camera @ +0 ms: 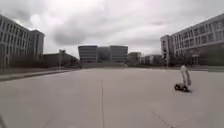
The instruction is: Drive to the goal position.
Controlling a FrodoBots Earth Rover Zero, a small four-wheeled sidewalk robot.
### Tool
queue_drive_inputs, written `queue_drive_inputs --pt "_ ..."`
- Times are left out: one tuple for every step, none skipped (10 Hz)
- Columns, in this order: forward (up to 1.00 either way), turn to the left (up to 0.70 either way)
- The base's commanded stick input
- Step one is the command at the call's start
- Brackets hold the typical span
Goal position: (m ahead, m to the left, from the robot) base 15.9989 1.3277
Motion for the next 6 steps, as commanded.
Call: queue_drive_inputs --pt "1.0 0.0" --pt "1.0 0.0" --pt "1.0 0.0" --pt "1.0 0.0" --pt "1.0 0.0" --pt "1.0 0.0"
